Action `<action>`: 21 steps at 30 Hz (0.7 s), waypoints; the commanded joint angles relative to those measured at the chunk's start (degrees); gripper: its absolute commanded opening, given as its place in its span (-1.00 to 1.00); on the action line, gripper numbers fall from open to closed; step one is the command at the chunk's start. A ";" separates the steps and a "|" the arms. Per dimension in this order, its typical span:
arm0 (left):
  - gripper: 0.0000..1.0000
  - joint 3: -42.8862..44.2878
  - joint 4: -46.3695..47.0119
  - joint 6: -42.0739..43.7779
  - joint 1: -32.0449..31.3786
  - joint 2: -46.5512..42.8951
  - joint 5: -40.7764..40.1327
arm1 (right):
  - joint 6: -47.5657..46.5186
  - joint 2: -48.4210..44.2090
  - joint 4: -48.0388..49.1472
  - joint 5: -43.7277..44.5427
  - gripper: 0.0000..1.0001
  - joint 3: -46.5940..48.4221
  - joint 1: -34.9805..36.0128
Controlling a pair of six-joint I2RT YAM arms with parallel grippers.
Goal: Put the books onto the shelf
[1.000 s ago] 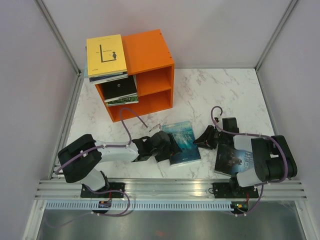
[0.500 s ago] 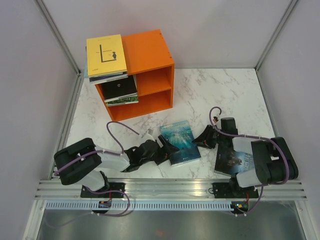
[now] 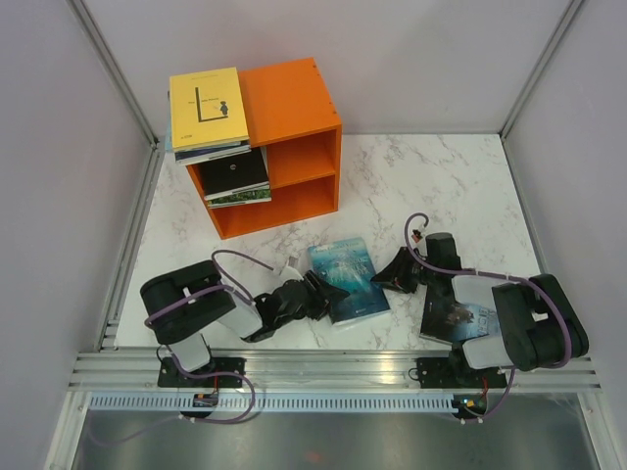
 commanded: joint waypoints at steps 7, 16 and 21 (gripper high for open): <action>-0.95 -0.64 -10.81 1.25 -0.35 -9.09 -4.17 | -3.64 0.43 -19.22 2.89 -0.24 -4.64 3.31; -0.95 -7.39 -21.62 1.17 0.08 -31.83 -5.57 | -1.54 -13.37 -25.81 -4.93 0.96 8.46 3.31; -0.95 -13.02 -36.08 -2.43 1.14 -57.88 -10.05 | 2.94 -16.54 -23.89 -8.62 0.96 8.56 3.22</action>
